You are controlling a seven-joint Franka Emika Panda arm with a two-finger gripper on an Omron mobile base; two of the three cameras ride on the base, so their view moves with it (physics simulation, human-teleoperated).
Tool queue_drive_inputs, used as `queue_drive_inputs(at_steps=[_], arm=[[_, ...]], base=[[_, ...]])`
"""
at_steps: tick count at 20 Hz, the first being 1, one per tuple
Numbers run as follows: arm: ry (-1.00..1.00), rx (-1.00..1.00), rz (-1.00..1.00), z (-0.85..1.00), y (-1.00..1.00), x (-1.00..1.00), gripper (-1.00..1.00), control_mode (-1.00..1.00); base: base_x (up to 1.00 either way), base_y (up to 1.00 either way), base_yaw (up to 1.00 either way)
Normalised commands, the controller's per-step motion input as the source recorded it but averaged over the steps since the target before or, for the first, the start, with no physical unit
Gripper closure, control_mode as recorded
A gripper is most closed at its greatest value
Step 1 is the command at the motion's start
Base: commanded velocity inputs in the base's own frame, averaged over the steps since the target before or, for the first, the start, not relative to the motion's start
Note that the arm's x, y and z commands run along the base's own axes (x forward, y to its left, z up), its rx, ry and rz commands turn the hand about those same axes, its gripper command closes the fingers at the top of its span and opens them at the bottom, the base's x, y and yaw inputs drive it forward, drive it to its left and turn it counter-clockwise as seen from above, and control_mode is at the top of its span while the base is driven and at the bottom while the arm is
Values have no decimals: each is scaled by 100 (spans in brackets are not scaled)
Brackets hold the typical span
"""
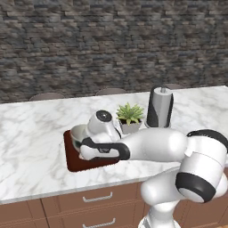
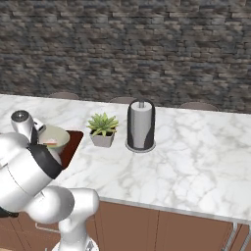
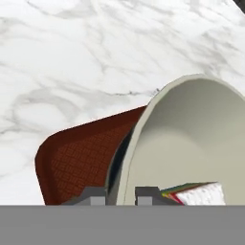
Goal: Place the bowl with cake and the cupcake onto the tray.
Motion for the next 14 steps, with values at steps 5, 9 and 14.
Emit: queue_drive_inputs(at_steps=[5, 9, 14], arm=[[9, -3, 2, -20, 15, 0, 100, -100], [10, -3, 2, -25, 15, 0, 100, -100], [8, 0, 7, -9, 21, 1, -100, -100]], base=[[0, 0, 0], [0, 0, 0], [0, 0, 0]])
